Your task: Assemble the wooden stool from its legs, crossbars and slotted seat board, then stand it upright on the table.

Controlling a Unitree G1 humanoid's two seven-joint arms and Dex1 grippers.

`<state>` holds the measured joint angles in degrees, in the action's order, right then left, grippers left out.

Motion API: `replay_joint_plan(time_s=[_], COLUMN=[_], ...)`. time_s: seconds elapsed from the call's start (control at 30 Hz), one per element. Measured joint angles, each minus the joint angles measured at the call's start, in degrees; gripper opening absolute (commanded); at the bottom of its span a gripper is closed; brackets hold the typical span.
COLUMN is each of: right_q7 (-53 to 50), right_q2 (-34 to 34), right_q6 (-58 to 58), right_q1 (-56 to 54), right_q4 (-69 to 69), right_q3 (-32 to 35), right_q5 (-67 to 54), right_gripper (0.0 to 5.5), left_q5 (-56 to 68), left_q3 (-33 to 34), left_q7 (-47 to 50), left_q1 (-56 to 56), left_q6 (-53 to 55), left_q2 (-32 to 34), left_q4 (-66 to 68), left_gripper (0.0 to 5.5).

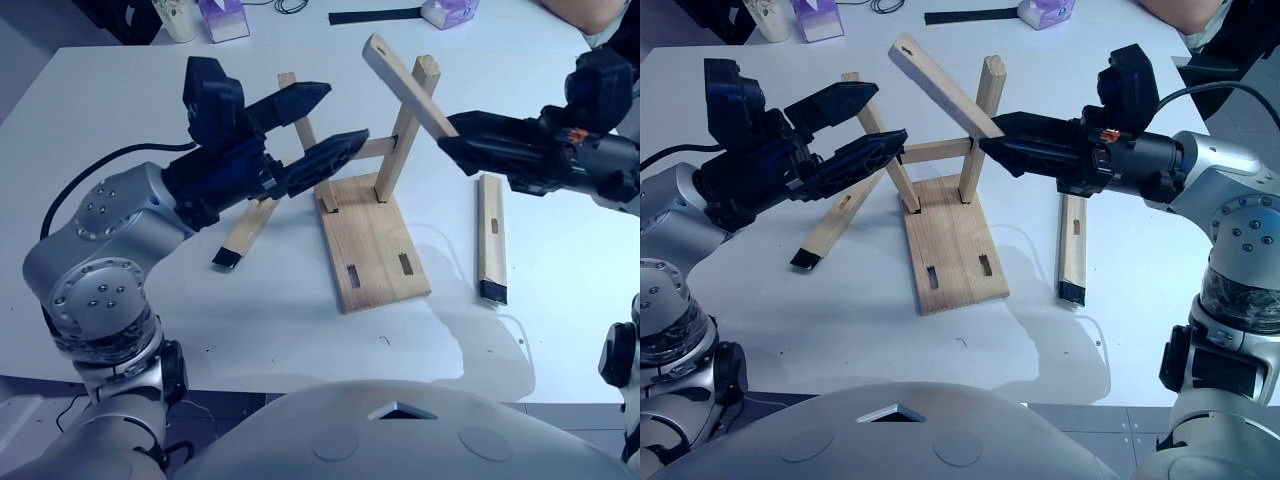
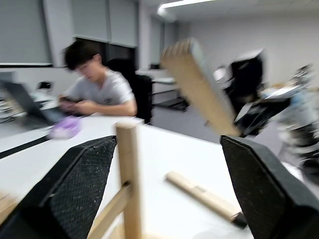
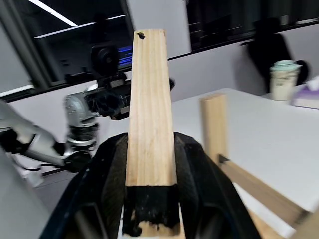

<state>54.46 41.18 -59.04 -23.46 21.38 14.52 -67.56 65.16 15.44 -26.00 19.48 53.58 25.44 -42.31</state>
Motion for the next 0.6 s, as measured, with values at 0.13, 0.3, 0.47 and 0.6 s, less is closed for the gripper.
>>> replay_joint_plan(time_s=[0.13, 0.3, 0.47, 0.6], right_q7=[0.0, 0.39, 1.34, 1.85], right_q2=[-0.35, -0.32, -0.27, -0.26], right_q6=[-0.47, -0.49, -0.56, -0.55], right_q1=[0.0, 0.02, 0.01, 0.01], right_q4=[0.2, 0.37, 0.67, 0.88], right_q3=[-1.14, -2.57, -3.97, -5.51], right_q5=[-1.97, -2.33, -2.4, -2.2], right_gripper=[1.3, 1.3, 1.3, 1.3], left_q5=[5.13, 9.18, 11.07, 11.52], left_q3=[-0.92, -3.27, -6.15, -8.43], left_q7=[3.61, 5.54, 6.31, 6.84], left_q1=[0.17, -1.2, -2.25, -2.38], left_q6=[-1.05, -2.69, -3.82, -4.87], left_q2=[-0.95, -0.9, -0.68, -0.4], left_q4=[0.7, 0.89, 0.4, 0.01], left_gripper=[3.83, 3.83, 3.83, 3.38])
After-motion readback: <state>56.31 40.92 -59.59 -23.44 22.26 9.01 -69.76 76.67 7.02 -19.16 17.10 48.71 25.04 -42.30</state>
